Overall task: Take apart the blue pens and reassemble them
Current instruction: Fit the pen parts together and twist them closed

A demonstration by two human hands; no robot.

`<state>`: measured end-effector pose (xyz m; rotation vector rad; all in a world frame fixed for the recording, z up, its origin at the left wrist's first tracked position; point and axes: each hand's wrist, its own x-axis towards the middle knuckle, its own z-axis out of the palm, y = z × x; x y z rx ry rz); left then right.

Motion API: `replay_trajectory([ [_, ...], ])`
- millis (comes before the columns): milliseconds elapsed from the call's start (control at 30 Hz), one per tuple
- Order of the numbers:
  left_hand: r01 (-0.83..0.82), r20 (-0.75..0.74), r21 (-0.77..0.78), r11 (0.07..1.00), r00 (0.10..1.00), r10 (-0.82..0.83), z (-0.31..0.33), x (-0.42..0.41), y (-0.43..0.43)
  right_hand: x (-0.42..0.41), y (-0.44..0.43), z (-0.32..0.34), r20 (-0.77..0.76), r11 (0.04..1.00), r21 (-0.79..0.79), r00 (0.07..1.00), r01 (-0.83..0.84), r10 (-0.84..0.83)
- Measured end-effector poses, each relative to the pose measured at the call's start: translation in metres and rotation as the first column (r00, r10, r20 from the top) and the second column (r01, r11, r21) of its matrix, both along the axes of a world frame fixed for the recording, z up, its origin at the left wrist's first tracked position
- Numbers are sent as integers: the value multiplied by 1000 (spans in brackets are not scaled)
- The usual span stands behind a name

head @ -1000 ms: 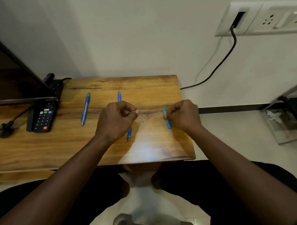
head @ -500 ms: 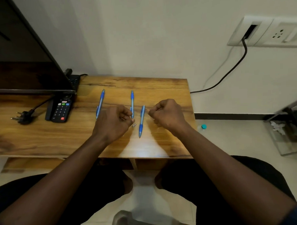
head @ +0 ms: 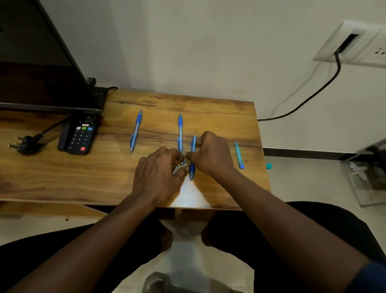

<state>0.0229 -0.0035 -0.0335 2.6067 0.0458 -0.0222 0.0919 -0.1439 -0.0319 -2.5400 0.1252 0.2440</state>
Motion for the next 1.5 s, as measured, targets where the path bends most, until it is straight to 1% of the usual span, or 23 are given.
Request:
replay_trajectory([
  [133, -1, 62, 33, 999, 998, -1, -7, -1, -1, 0, -2, -3, 0, 999, 14, 999, 39, -39],
  [267, 4, 79, 49, 999, 997, -7, -9, -3, -1, -3, -5, -2, 7, 997, 52, 999, 49, -50],
  [433, -16, 67, 37, 999, 998, 13, -6, -1, -4, -9, -7, 3, 25, 994, 95, 998, 50, -53],
  [533, -35, 37, 9, 999, 999, 35, -3, 0, -5, -12, -8, 6, 1, 980, 178, 996, 92, -93],
  [600, -72, -11, -94, 993, 997, 71, 2, 3, -2, -12, -9, 9, -28, 959, 256, 993, 121, -118],
  [667, -138, -84, -304, 943, 989, 118, 11, 9, 5, -12, -14, 14, -36, 945, 309, 994, 112, -107],
  [733, -218, -151, -505, 835, 975, 163, 25, 15, 14, -12, -21, 19, -8, 945, 321, 998, 68, -69],
  [800, -264, -180, -645, 717, 965, 193, 39, 18, 22, -13, -26, 25, 36, 950, 313, 999, 7, -19],
  [867, -253, -168, -738, 626, 967, 193, 48, 20, 27, -14, -30, 32, 70, 942, 333, 997, -46, 24],
  [933, -223, -142, -786, 577, 973, 183, 54, 22, 29, -15, -31, 38, 108, 930, 351, 991, -107, 73],
  [1000, -184, -110, -799, 573, 981, 162, 58, 24, 30, -17, -32, 43, 161, 932, 324, 981, -161, 113],
  [1100, -122, -56, -759, 639, 991, 123, 61, 25, 28, -22, -34, 46, 270, 952, 206, 948, -227, 167],
  [1167, -100, -34, -740, 665, 993, 112, 62, 23, 26, -23, -36, 48, 312, 953, 169, 931, -250, 189],
  [1233, -99, -26, -747, 657, 992, 120, 65, 23, 24, -25, -36, 49, 345, 953, 146, 916, -266, 203],
  [1300, -120, -49, -759, 639, 991, 128, 67, 23, 21, -24, -37, 49, 372, 952, 125, 903, -280, 216],
  [1367, -135, -63, -780, 611, 988, 138, 70, 23, 18, -23, -38, 51, 381, 950, 123, 897, -288, 223],
  [1500, -192, -123, -819, 541, 979, 162, 72, 23, 16, -22, -38, 52, 417, 944, 62, 868, -324, 271],
])
